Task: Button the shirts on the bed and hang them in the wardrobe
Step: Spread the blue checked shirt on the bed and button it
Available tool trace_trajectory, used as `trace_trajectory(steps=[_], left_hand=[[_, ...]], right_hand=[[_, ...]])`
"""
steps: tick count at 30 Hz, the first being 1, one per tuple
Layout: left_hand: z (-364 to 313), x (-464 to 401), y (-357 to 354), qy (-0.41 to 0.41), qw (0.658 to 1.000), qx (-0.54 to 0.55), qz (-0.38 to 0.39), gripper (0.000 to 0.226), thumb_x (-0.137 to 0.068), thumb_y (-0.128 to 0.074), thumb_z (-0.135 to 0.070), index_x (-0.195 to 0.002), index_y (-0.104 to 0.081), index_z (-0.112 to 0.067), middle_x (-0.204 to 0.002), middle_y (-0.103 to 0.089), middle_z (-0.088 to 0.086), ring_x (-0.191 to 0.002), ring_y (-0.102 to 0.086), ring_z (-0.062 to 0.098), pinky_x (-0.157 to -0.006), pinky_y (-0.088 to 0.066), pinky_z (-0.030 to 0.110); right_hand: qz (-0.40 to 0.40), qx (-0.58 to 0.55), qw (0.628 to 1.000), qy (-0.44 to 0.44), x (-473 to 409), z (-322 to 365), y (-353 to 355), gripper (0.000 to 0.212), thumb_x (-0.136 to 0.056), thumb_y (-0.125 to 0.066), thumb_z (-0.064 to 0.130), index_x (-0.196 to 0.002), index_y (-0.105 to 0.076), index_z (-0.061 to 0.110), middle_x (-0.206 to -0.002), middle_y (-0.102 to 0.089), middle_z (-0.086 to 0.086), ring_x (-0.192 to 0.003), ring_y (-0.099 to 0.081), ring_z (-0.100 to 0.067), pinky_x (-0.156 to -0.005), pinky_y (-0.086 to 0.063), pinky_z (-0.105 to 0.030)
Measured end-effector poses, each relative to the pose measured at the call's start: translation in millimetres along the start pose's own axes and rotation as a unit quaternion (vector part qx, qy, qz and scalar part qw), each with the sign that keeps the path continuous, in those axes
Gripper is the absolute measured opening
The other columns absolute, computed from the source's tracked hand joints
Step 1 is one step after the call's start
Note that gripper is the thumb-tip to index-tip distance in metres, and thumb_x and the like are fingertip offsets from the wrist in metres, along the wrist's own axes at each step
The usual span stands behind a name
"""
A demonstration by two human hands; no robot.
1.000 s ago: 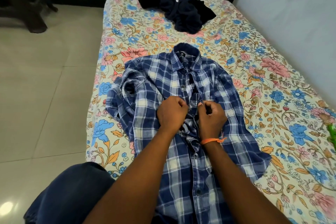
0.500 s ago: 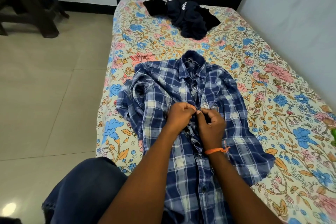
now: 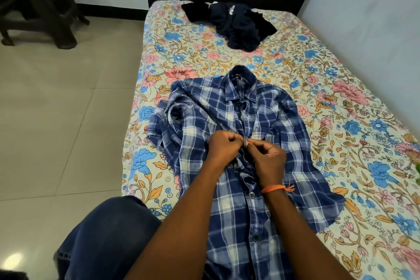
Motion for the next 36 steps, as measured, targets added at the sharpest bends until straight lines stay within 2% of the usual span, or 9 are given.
trace_trajectory(steps=[5,8,12,16,20,23,28,32,36], left_hand=[[0.0,-2.9,0.6,0.02,0.999,0.001,-0.034,0.03,-0.088,-0.068,-0.021,-0.074,-0.069,0.006,-0.059,-0.058,0.013,-0.052,-0.049,0.018,-0.051,-0.044,0.029],[-0.8,0.7,-3.1,-0.004,0.999,-0.011,-0.031,0.035,-0.086,-0.074,-0.025,-0.056,-0.065,-0.01,-0.044,-0.054,-0.004,-0.04,-0.048,0.01,-0.046,-0.044,0.023],[0.5,1.1,-2.6,-0.031,0.999,-0.018,-0.019,0.015,-0.083,-0.078,-0.022,-0.078,-0.077,-0.008,-0.063,-0.071,0.005,-0.058,-0.068,0.018,-0.06,-0.059,0.034],[-0.1,-0.5,-1.4,-0.021,0.999,-0.011,-0.03,0.014,-0.085,-0.075,-0.019,-0.081,-0.077,-0.006,-0.08,-0.075,0.014,-0.08,-0.072,0.031,-0.076,-0.06,0.045],[-1.3,0.1,0.7,-0.007,0.999,0.027,-0.019,0.016,-0.087,-0.074,-0.02,-0.086,-0.077,-0.004,-0.085,-0.075,0.015,-0.075,-0.069,0.023,-0.076,-0.058,0.039],[-3.4,1.2,0.5,0.002,0.999,0.042,-0.014,0.013,-0.087,-0.073,-0.016,-0.086,-0.076,-0.004,-0.084,-0.074,0.007,-0.074,-0.068,0.014,-0.075,-0.057,0.029],[-4.2,-0.8,2.0,0.029,0.994,0.098,-0.023,0.011,-0.081,-0.079,-0.017,-0.074,-0.074,-0.01,-0.083,-0.075,0.017,-0.077,-0.069,0.026,-0.078,-0.059,0.041],[-2.2,-1.4,0.0,0.025,0.995,0.097,-0.016,0.017,-0.088,-0.072,-0.016,-0.073,-0.071,-0.008,-0.075,-0.068,0.017,-0.07,-0.058,0.021,-0.062,-0.051,0.025],[0.7,-3.6,-2.6,0.018,0.997,0.075,0.008,0.022,-0.093,-0.066,-0.017,-0.083,-0.069,0.003,-0.075,-0.06,0.014,-0.07,-0.05,0.019,-0.064,-0.044,0.028]], right_hand=[[-0.025,0.071,0.997,0.031,3.6,-1.4,-6.0,0.007,-0.081,-0.079,0.015,-0.088,-0.078,0.012,-0.077,-0.073,0.005,-0.072,-0.07,-0.01,-0.067,-0.06,-0.031],[-0.027,0.066,0.997,0.036,5.5,0.5,-6.5,0.006,-0.082,-0.078,0.015,-0.086,-0.077,0.011,-0.074,-0.072,0.005,-0.068,-0.069,-0.008,-0.062,-0.058,-0.026],[-0.034,0.067,0.996,0.051,6.5,2.3,-6.5,0.006,-0.083,-0.078,0.018,-0.082,-0.076,0.012,-0.072,-0.071,0.005,-0.066,-0.068,-0.01,-0.06,-0.057,-0.023],[-0.031,0.066,0.997,0.041,6.2,2.3,-6.7,0.006,-0.081,-0.08,0.018,-0.084,-0.077,0.012,-0.074,-0.072,0.006,-0.067,-0.069,-0.009,-0.062,-0.059,-0.028],[-0.027,0.021,0.999,0.006,6.1,1.5,-5.4,0.004,-0.081,-0.08,0.016,-0.084,-0.078,0.016,-0.075,-0.074,0.004,-0.071,-0.072,-0.013,-0.068,-0.062,-0.037],[-0.018,0.003,1.0,-0.006,6.2,0.8,-5.2,0.007,-0.08,-0.081,0.016,-0.085,-0.078,0.02,-0.077,-0.076,0.003,-0.074,-0.073,-0.015,-0.07,-0.062,-0.04],[-0.008,0.006,1.0,0.0,5.7,0.8,-4.5,0.005,-0.083,-0.079,0.024,-0.087,-0.077,0.024,-0.082,-0.076,0.005,-0.08,-0.073,-0.012,-0.076,-0.061,-0.041],[-0.004,0.016,1.0,0.002,3.6,-2.6,-5.3,0.01,-0.085,-0.077,0.028,-0.089,-0.078,0.018,-0.084,-0.076,0.004,-0.082,-0.072,-0.014,-0.077,-0.06,-0.045],[-0.016,-0.013,0.998,-0.051,-0.7,-3.5,-6.2,0.005,-0.084,-0.074,0.02,-0.083,-0.077,0.016,-0.081,-0.076,0.0,-0.081,-0.072,-0.02,-0.079,-0.059,-0.049]])
Point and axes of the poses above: each hand's wrist, its own x-axis away from the middle knuckle, its own y-axis out of the back of the hand, z = x × y, the point moved 1 cm from there along -x, towards the middle knuckle
